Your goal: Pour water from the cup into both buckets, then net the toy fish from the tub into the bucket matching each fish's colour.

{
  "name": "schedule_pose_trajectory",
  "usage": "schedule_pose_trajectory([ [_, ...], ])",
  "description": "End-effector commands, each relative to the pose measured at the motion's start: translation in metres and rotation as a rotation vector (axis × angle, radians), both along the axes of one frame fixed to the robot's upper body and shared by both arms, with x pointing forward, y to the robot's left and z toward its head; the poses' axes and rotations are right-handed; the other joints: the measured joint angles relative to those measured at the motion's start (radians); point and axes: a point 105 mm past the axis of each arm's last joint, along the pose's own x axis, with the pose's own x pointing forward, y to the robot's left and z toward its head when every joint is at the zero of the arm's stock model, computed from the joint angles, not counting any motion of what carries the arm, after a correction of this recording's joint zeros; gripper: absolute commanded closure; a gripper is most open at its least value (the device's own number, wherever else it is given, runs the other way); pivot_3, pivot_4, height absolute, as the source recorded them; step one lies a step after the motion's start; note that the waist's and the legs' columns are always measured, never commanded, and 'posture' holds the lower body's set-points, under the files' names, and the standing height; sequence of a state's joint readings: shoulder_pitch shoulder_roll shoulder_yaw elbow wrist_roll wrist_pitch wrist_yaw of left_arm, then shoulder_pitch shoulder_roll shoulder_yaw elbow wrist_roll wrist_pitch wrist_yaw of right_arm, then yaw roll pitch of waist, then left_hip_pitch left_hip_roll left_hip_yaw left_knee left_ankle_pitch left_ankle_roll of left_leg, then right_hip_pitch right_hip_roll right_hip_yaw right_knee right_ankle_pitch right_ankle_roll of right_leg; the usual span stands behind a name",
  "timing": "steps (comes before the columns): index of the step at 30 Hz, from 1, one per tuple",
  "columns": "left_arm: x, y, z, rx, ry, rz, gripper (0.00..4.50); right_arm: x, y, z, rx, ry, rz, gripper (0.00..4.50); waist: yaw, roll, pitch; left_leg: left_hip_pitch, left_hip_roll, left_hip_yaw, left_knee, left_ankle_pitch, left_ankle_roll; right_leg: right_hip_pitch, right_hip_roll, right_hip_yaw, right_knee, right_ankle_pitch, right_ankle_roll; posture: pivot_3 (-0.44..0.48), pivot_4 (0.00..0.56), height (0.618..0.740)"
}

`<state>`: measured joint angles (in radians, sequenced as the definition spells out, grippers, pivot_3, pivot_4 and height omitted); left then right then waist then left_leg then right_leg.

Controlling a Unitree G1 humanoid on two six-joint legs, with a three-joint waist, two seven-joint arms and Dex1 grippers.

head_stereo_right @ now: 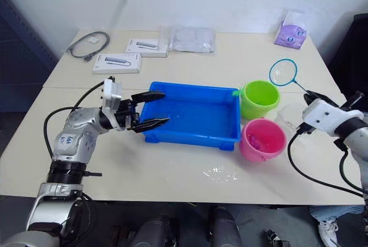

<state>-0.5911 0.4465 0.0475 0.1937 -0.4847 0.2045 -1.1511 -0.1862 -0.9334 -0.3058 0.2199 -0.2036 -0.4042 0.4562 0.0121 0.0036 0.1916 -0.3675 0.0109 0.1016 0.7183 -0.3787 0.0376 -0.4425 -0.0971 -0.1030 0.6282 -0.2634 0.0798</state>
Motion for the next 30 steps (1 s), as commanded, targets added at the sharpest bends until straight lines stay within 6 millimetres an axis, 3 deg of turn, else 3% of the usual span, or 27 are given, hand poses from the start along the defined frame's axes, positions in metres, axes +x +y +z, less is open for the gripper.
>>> schedule_pose_trajectory([
  [1, -0.005, 0.000, 0.010, 0.001, -0.065, 0.002, 0.03, 0.000, -0.001, 0.013, 0.009, -0.084, 0.007, 4.50, -0.001, 0.000, 0.000, 0.000, 0.000, 0.000, 0.000, 0.000, 0.000, 0.000, 0.000, 0.000, 0.000, 0.000, 0.000, 0.000, 0.150, 0.740],
  [11, -0.004, 0.013, 0.007, 0.017, -0.067, 0.037, 0.03, -0.008, 0.014, 0.017, 0.097, -0.083, 0.102, 4.50, -0.013, 0.000, 0.000, 0.000, 0.001, 0.000, 0.000, 0.000, 0.000, 0.000, 0.000, 0.001, 0.000, 0.000, -0.001, 0.000, 0.150, 0.740],
  [16, -0.002, 0.025, 0.003, 0.049, -0.050, 0.059, 0.03, -0.015, 0.059, 0.015, 0.499, 0.115, 0.290, 4.50, -0.013, 0.000, 0.000, 0.000, 0.002, -0.003, 0.001, 0.000, 0.000, 0.002, 0.000, 0.000, 0.000, 0.001, -0.002, 0.000, 0.150, 0.740],
  [24, 0.000, 0.038, 0.001, 0.080, -0.047, 0.090, 0.03, -0.028, 0.123, 0.010, 0.641, 0.447, 0.439, 4.50, -0.009, 0.000, 0.000, 0.000, 0.001, -0.004, 0.002, 0.000, 0.000, 0.002, -0.002, 0.000, 0.000, 0.001, -0.002, 0.000, 0.150, 0.740],
  [30, -0.002, 0.044, -0.001, 0.091, -0.041, 0.100, 0.03, -0.031, 0.144, 0.002, 0.676, 0.651, 0.417, 4.50, -0.006, 0.000, 0.000, -0.001, 0.001, -0.005, 0.001, 0.000, 0.000, 0.002, -0.004, -0.001, -0.001, 0.001, -0.003, 0.000, 0.150, 0.740],
])
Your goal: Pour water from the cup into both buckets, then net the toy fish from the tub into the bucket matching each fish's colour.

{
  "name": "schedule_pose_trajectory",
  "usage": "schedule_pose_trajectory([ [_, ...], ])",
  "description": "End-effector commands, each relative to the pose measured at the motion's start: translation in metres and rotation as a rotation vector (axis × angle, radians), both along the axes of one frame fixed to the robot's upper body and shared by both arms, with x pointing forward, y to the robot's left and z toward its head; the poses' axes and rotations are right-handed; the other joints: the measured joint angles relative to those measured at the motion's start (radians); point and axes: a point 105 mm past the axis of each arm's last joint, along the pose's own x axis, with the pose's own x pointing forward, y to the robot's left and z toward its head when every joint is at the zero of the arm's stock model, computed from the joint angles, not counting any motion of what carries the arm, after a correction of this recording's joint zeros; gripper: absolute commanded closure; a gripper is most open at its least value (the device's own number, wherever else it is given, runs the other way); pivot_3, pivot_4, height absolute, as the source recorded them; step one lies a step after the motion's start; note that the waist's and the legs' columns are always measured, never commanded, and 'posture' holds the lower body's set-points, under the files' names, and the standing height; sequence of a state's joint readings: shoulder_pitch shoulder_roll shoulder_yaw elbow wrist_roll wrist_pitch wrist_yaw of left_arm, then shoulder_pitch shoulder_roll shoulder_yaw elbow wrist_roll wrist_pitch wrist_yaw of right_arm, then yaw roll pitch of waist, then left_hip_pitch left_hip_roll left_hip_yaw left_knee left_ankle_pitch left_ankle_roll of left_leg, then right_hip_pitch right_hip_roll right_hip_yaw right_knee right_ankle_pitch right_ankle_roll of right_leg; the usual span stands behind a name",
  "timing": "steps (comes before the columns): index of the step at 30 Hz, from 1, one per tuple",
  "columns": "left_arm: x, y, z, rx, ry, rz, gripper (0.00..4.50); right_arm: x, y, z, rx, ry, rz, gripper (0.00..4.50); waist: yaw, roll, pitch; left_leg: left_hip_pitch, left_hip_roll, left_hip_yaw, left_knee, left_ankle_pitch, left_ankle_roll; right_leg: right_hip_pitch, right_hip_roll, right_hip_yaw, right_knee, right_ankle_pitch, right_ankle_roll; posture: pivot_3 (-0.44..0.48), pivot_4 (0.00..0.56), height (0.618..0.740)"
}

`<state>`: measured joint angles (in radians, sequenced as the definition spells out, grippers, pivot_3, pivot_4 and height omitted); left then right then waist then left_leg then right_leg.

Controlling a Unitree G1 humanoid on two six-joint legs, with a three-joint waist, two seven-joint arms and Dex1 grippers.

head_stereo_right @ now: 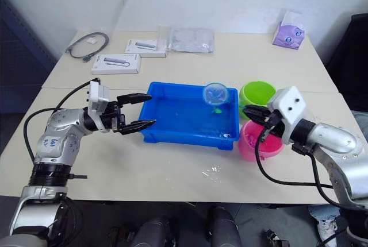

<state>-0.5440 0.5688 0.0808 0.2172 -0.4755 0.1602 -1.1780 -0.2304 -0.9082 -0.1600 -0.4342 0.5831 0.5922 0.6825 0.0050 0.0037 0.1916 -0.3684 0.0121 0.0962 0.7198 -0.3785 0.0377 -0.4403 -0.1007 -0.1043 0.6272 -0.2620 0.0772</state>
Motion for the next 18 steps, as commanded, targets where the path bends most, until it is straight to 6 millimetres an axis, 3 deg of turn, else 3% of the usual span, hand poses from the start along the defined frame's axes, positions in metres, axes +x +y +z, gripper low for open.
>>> schedule_pose_trajectory([
  [1, -0.001, 0.006, 0.006, -0.002, -0.030, 0.012, 0.03, -0.006, 0.015, 0.006, 0.056, 0.085, 0.039, 4.50, 0.002, 0.000, 0.000, 0.000, 0.000, 0.000, 0.000, 0.000, 0.000, 0.000, 0.000, 0.000, 0.000, 0.000, 0.000, 0.000, 0.150, 0.740],
  [8, -0.001, 0.004, 0.005, 0.009, -0.026, 0.009, 0.03, -0.001, 0.032, -0.005, 0.184, 0.290, 0.023, 4.50, 0.000, 0.000, 0.000, 0.000, 0.000, 0.000, 0.000, 0.000, 0.000, 0.000, 0.000, 0.000, 0.000, 0.000, 0.000, 0.000, 0.150, 0.740],
  [11, -0.002, 0.003, 0.005, 0.012, -0.028, 0.008, 0.03, 0.003, 0.032, -0.021, 0.186, 0.401, -0.026, 4.50, -0.001, 0.000, 0.000, 0.000, 0.000, 0.000, 0.000, 0.000, 0.000, 0.000, 0.000, 0.000, 0.000, 0.000, 0.000, 0.000, 0.150, 0.740],
  [18, -0.002, 0.004, 0.004, 0.022, -0.029, 0.012, 0.03, 0.009, 0.034, -0.038, 0.196, 0.531, -0.085, 4.50, -0.004, 0.000, 0.000, -0.001, 0.000, 0.000, 0.000, 0.000, 0.000, -0.001, 0.000, 0.000, 0.000, 0.000, 0.000, 0.000, 0.150, 0.740],
])
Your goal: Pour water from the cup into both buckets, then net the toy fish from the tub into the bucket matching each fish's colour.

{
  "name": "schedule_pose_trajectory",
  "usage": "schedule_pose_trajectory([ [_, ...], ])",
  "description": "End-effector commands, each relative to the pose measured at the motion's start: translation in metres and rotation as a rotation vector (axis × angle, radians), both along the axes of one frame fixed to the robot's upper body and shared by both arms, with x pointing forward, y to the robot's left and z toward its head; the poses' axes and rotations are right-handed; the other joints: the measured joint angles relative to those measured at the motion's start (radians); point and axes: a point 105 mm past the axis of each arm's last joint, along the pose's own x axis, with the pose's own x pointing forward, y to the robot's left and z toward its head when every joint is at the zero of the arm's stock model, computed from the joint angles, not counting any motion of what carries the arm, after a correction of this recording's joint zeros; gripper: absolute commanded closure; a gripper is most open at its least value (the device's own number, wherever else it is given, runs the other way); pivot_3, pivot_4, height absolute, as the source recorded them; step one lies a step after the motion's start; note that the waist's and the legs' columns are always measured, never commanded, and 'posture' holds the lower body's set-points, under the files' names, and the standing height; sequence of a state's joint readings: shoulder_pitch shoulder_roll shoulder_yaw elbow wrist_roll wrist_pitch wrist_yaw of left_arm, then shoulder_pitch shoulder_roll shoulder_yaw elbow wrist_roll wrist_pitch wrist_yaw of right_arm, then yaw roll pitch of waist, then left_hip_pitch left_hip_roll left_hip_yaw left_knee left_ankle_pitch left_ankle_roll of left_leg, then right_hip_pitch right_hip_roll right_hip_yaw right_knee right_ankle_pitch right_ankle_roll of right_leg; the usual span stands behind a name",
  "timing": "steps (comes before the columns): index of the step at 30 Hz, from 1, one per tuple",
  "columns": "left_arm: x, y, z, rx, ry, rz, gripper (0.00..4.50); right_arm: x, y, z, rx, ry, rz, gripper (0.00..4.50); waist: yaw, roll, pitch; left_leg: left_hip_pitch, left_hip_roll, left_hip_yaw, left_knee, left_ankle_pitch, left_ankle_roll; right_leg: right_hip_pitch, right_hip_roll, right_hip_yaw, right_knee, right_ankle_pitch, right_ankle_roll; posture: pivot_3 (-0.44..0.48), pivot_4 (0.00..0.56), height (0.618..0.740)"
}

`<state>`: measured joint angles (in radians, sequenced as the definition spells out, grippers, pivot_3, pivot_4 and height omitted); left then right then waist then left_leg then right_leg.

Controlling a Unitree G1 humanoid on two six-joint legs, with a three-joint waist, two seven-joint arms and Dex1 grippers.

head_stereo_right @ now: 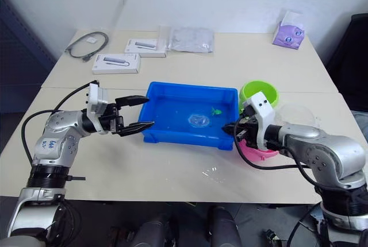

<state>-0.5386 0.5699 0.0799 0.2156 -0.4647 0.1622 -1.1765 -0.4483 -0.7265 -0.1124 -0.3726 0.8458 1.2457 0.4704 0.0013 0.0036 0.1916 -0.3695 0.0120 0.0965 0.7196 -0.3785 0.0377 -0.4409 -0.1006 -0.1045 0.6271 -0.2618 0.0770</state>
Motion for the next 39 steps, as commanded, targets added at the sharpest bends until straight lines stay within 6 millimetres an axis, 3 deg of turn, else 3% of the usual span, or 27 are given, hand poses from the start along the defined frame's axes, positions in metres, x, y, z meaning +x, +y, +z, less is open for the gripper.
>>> schedule_pose_trajectory([
  [1, -0.002, 0.004, 0.007, 0.012, -0.035, 0.006, 0.03, 0.003, 0.001, 0.001, 0.002, 0.009, -0.015, 4.50, -0.001, 0.000, 0.000, 0.000, 0.000, 0.000, 0.000, 0.000, 0.000, 0.000, 0.000, 0.000, 0.000, 0.000, 0.000, 0.000, 0.150, 0.740],
  [8, -0.001, 0.003, 0.007, 0.020, -0.037, 0.002, 0.03, 0.016, -0.009, -0.003, -0.066, 0.004, -0.115, 4.50, -0.002, 0.000, 0.000, 0.000, 0.000, 0.000, 0.000, 0.000, 0.000, 0.000, 0.001, 0.000, 0.000, 0.000, 0.000, 0.000, 0.150, 0.740],
  [16, -0.001, 0.001, 0.008, 0.016, -0.041, -0.002, 0.03, 0.029, -0.012, 0.004, -0.126, -0.162, -0.153, 4.50, -0.002, 0.000, 0.000, 0.000, 0.000, 0.001, 0.000, 0.000, 0.000, 0.000, 0.002, 0.000, 0.000, 0.000, 0.000, 0.000, 0.150, 0.740],
  [27, -0.001, -0.003, 0.014, -0.011, -0.056, -0.012, 0.03, 0.015, -0.005, 0.010, -0.114, -0.377, -0.053, 4.50, -0.002, 0.000, 0.000, 0.000, 0.000, 0.001, -0.001, 0.000, 0.000, 0.000, 0.003, 0.000, 0.000, 0.000, 0.000, 0.000, 0.150, 0.740],
  [39, 0.000, -0.005, 0.013, -0.010, -0.056, -0.037, 0.03, -0.019, -0.019, 0.036, -0.064, -0.534, -0.029, 4.50, 0.002, 0.000, 0.000, 0.000, 0.000, 0.000, -0.001, 0.000, 0.000, 0.000, 0.003, 0.000, -0.001, 0.000, 0.000, 0.000, 0.150, 0.740],
])
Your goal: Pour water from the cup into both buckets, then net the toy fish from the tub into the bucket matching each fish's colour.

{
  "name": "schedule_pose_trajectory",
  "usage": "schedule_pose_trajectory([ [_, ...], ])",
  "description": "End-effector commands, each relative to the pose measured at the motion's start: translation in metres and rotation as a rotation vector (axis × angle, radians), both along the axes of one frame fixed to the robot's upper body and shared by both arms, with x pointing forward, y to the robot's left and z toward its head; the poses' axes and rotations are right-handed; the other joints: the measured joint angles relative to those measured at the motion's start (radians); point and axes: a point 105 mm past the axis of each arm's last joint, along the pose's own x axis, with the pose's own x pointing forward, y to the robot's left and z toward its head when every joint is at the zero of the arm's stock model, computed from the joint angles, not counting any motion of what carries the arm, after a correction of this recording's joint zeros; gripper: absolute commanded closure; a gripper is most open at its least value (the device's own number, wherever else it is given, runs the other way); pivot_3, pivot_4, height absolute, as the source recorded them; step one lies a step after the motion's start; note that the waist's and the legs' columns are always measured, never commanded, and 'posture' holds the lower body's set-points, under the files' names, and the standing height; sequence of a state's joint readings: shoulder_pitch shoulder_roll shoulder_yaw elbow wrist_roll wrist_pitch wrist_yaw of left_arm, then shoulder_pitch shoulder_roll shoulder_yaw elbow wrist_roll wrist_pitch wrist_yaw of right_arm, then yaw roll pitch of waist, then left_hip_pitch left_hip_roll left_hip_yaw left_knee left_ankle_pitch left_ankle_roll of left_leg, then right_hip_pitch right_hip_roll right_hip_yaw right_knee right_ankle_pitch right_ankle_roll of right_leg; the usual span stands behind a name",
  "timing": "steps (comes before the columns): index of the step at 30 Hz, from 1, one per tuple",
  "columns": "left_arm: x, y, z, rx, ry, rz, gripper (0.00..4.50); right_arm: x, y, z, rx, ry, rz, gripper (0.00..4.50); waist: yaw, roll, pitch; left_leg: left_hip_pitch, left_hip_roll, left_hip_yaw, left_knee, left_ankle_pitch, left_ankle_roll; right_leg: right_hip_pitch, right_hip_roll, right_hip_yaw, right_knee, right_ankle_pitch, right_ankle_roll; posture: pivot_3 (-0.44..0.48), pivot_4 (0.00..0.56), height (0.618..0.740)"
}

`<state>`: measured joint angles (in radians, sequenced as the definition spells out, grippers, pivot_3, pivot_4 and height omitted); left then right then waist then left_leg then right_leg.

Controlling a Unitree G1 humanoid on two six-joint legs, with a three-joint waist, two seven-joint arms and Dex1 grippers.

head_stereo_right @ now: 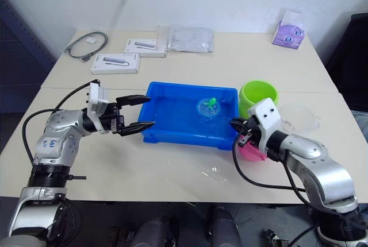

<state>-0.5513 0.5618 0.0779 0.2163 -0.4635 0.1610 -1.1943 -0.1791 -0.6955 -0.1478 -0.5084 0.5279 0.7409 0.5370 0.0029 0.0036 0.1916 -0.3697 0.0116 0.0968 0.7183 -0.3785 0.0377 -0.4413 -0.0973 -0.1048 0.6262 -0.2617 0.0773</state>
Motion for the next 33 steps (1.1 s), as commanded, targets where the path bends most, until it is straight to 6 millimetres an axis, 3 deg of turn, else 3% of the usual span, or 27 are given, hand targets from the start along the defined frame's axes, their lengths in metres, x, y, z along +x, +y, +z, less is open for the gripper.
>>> schedule_pose_trajectory([
  [1, 0.002, -0.001, 0.011, -0.012, -0.048, -0.011, 0.03, -0.016, -0.003, 0.030, 0.017, -0.112, 0.062, 4.50, 0.001, 0.000, 0.000, 0.000, 0.000, 0.000, 0.000, 0.000, 0.000, 0.000, 0.000, 0.000, 0.000, 0.000, 0.000, 0.000, 0.150, 0.740],
  [5, 0.007, -0.005, 0.021, -0.085, -0.033, -0.019, 0.03, -0.017, -0.030, 0.041, 0.013, -0.133, -0.008, 4.50, 0.004, 0.000, 0.000, 0.000, -0.001, 0.000, 0.000, 0.000, 0.000, 0.000, 0.000, 0.000, 0.000, 0.000, 0.000, 0.000, 0.150, 0.740],
  [10, 0.007, -0.013, 0.020, -0.080, -0.016, -0.041, 0.03, -0.013, -0.058, 0.050, -0.012, -0.168, -0.063, 4.50, 0.008, 0.000, 0.000, 0.000, -0.001, 0.000, 0.000, 0.000, 0.001, 0.000, 0.001, 0.000, 0.000, 0.000, 0.000, 0.000, 0.150, 0.740],
  [16, 0.007, -0.024, 0.024, -0.069, -0.032, -0.061, 0.03, -0.002, -0.090, 0.051, -0.080, -0.233, -0.172, 4.50, 0.011, 0.000, 0.000, 0.001, -0.001, 0.001, 0.000, 0.000, 0.001, 0.000, 0.001, 0.000, 0.000, 0.000, 0.000, 0.000, 0.150, 0.740],
  [22, 0.006, -0.029, 0.023, -0.067, -0.033, -0.071, 0.03, 0.014, -0.118, 0.047, -0.226, -0.338, -0.273, 4.50, 0.011, 0.000, 0.000, 0.001, -0.001, 0.002, 0.000, 0.000, 0.001, 0.000, 0.001, 0.000, 0.000, 0.000, 0.000, 0.000, 0.150, 0.740],
  [24, 0.006, -0.030, 0.022, -0.064, -0.035, -0.073, 0.03, 0.018, -0.125, 0.041, -0.364, -0.365, -0.262, 4.50, 0.011, 0.000, 0.000, 0.001, -0.001, 0.002, 0.000, 0.000, 0.001, 0.000, 0.001, 0.000, 0.001, 0.000, 0.000, 0.000, 0.150, 0.740],
  [33, 0.007, -0.029, 0.022, -0.072, -0.043, -0.047, 0.03, 0.018, -0.148, 0.034, -0.737, -0.549, -0.259, 4.50, 0.011, 0.000, 0.000, 0.002, -0.001, 0.002, 0.000, 0.000, 0.001, 0.000, 0.001, 0.000, 0.001, 0.000, 0.000, 0.000, 0.150, 0.740],
])
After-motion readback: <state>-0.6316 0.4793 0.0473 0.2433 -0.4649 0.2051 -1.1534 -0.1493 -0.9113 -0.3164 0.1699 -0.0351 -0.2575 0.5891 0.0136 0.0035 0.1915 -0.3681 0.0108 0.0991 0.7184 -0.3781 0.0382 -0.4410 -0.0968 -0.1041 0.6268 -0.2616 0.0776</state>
